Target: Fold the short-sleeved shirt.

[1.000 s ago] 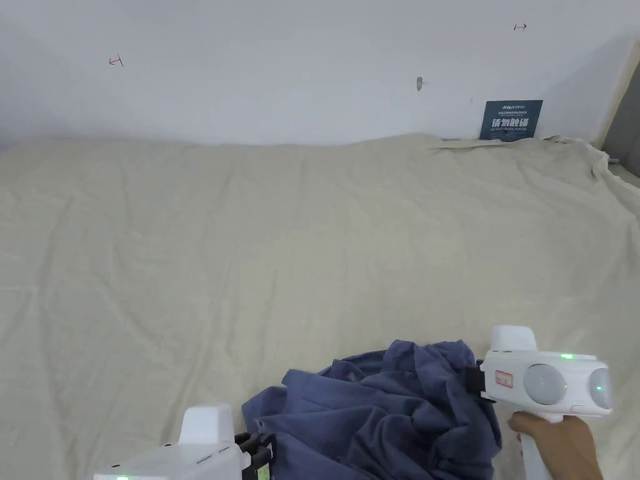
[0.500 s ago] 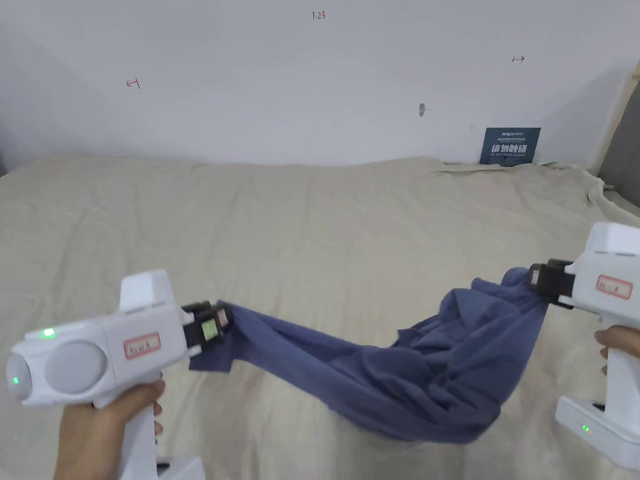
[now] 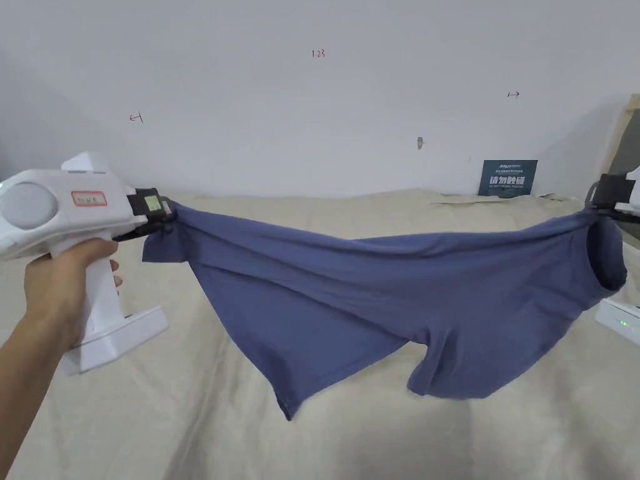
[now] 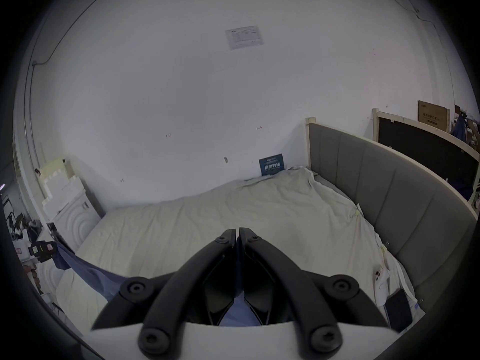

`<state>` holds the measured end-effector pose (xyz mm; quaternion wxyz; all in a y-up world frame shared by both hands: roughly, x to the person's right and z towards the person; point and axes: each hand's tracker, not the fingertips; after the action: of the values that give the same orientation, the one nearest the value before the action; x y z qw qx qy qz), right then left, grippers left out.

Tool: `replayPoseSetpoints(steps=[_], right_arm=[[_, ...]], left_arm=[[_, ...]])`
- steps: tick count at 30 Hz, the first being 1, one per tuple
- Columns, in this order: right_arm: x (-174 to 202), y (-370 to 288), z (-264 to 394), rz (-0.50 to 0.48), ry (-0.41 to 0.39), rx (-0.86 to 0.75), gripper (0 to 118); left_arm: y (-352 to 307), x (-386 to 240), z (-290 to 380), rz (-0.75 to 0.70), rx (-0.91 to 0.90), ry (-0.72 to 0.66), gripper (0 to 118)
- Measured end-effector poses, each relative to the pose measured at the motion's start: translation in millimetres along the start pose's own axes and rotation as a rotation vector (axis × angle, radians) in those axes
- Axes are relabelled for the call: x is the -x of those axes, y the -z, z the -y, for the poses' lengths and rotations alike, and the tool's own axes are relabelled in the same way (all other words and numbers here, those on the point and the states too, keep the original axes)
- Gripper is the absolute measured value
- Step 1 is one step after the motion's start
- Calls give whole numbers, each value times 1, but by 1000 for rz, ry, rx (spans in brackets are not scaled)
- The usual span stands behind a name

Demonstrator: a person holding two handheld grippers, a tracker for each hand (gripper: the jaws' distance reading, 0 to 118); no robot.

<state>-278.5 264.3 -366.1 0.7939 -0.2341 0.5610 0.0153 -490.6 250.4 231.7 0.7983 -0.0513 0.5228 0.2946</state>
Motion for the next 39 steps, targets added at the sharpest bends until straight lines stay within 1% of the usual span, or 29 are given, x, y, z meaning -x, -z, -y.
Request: replayPoseSetpoints(steps=[1, 2, 4, 6, 7, 8, 9, 13, 14, 18, 23, 26, 30, 32, 35, 39], right_arm=[[0, 4, -6, 3, 12, -10, 2], [2, 8, -13, 4, 11, -24, 2], [6, 17, -24, 11, 9, -45, 2], [5, 25, -34, 4, 41, -65, 2], [5, 29, -38, 6, 43, -75, 2], [16, 23, -38, 13, 36, -90, 2], [18, 25, -41, 17, 25, -105, 2], [19, 40, -47, 12, 26, -141, 2], [20, 44, -47, 12, 22, -143, 2], [18, 60, -32, 18, 1, -131, 2], [11, 81, 4, 36, -4, -75, 2], [7, 90, 33, 46, -21, -29, 2], [-4, 96, 77, 55, 5, 39, 2], [-9, 94, 100, 61, 11, 75, 2], [-20, 83, 135, 58, 49, 112, 2], [-30, 56, 183, 53, 58, 166, 2]], left_arm=[[6, -2, -8, -2, 2, 3, 0], [7, -14, -12, -6, 1, 12, 0], [18, -19, -28, -20, -10, 28, 0], [23, -28, -37, -40, -33, 33, 0], [25, -30, -43, -44, -47, 42, 0], [28, -32, -49, -53, -62, 57, 0], [30, -33, -54, -60, -72, 76, 0], [38, -31, -68, -52, -114, 96, 0], [34, -39, -64, -50, -117, 99, 0], [46, -33, -56, -69, -110, 134, 0], [66, -15, -23, -98, -58, 142, 0], [76, -8, 2, -124, -10, 146, 0], [85, 12, 45, -155, 67, 152, 0], [84, 21, 66, -161, 97, 149, 0], [79, 47, 102, -166, 137, 145, 0], [57, 70, 157, -182, 215, 148, 0]])
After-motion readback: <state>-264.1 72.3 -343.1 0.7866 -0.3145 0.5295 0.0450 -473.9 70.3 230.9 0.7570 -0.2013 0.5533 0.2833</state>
